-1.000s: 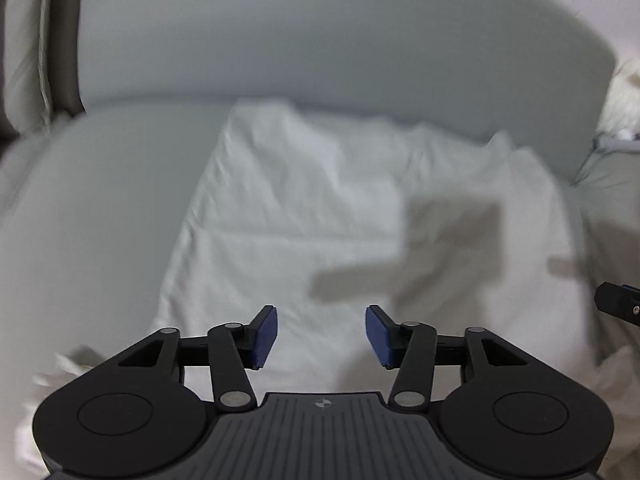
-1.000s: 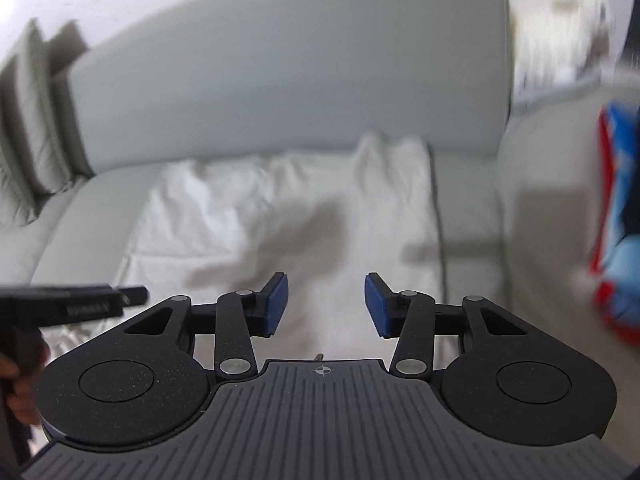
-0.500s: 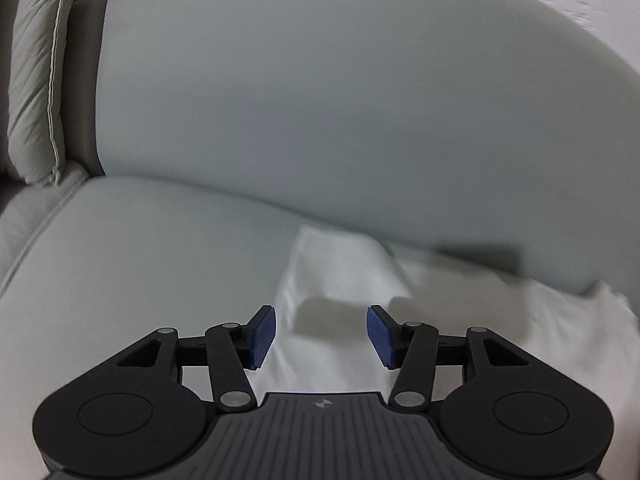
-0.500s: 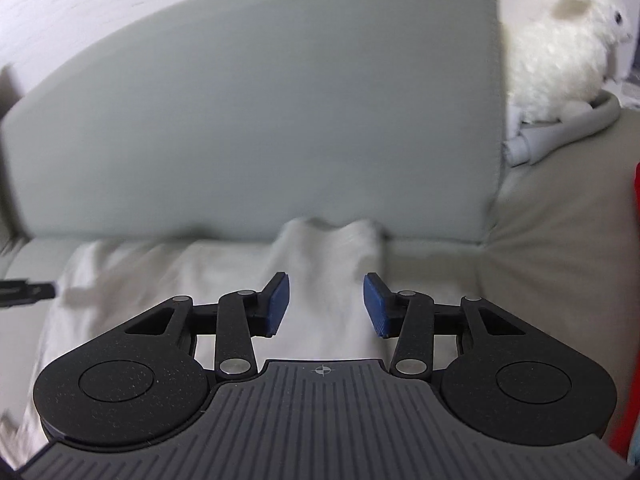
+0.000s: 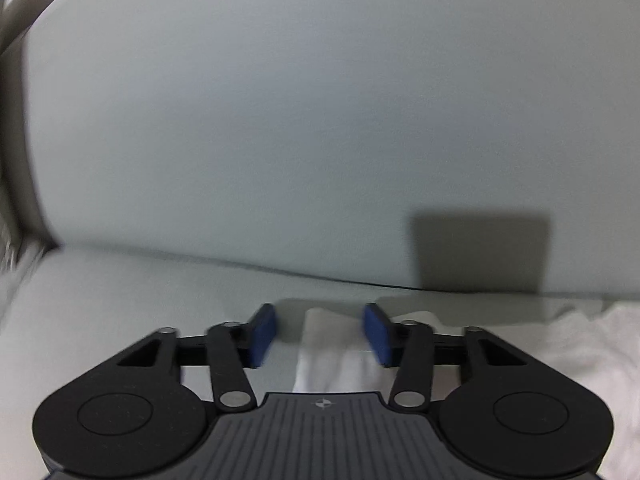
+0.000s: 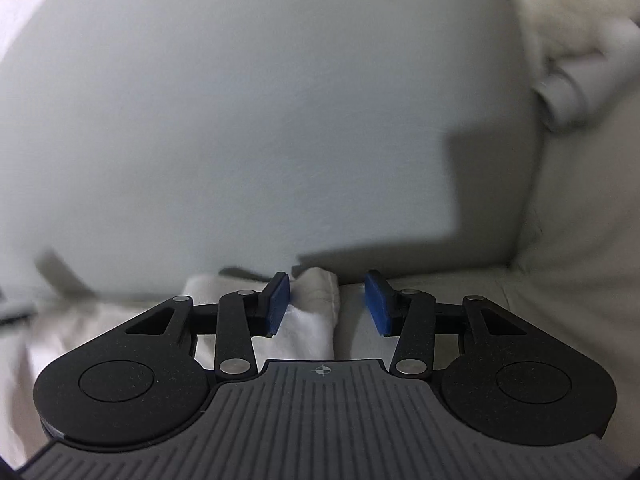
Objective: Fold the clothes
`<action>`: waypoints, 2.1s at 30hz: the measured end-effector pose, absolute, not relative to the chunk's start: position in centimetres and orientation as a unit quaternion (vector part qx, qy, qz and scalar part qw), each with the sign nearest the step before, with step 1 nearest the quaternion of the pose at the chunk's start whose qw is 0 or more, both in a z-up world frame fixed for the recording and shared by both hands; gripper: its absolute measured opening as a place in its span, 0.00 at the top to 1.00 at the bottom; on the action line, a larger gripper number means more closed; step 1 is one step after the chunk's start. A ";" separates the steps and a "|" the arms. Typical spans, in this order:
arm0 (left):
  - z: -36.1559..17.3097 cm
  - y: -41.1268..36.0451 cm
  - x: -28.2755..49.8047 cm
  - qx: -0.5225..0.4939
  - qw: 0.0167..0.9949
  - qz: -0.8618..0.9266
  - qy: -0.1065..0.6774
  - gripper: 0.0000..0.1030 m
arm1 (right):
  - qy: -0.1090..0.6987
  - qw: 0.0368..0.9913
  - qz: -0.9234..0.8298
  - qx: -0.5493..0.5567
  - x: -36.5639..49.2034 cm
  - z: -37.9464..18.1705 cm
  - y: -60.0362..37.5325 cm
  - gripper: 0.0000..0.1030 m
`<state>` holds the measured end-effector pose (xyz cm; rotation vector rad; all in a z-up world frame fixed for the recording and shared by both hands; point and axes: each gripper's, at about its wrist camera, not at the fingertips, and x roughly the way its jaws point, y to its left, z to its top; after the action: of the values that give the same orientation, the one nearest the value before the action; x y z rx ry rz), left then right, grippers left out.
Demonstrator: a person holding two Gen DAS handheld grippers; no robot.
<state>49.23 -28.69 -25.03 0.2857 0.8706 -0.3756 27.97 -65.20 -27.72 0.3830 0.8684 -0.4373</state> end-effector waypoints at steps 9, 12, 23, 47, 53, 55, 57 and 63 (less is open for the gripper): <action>-24.2 -28.2 46.8 0.161 0.922 -0.141 0.321 0.94 | 0.340 0.900 -0.275 0.002 26.4 -25.2 -60.9 0.98; -25.1 -28.5 46.8 0.171 0.922 -0.120 0.327 0.93 | 0.348 0.891 -0.291 -0.018 26.6 -26.5 -60.2 0.98; -21.0 -26.6 46.7 0.105 0.928 -0.072 0.350 0.56 | 0.374 0.869 -0.317 0.064 26.0 -24.4 -60.2 0.45; -12.6 -20.8 20.8 0.154 0.823 -0.152 0.525 0.49 | 0.504 0.840 -0.176 0.097 9.5 -16.3 -39.3 0.46; -13.9 -20.5 12.3 0.145 0.841 -0.169 0.493 0.54 | 0.521 0.831 -0.152 0.123 5.3 -19.8 -37.9 0.72; -15.6 -21.2 11.9 0.137 0.842 -0.169 0.493 0.54 | 0.520 0.830 -0.152 0.132 4.3 -20.6 -37.1 0.64; -16.9 -21.7 11.3 0.138 0.842 -0.162 0.496 0.54 | 0.519 0.831 -0.156 0.127 3.9 -21.4 -36.8 0.55; -19.7 -22.6 10.3 0.180 0.822 -0.156 0.518 0.50 | 0.535 0.829 -0.139 0.082 1.9 -23.1 -35.1 0.44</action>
<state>10.32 -22.60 -19.72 0.3826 1.1023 -0.3318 1.88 -35.11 -23.07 0.1735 1.1358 -0.2940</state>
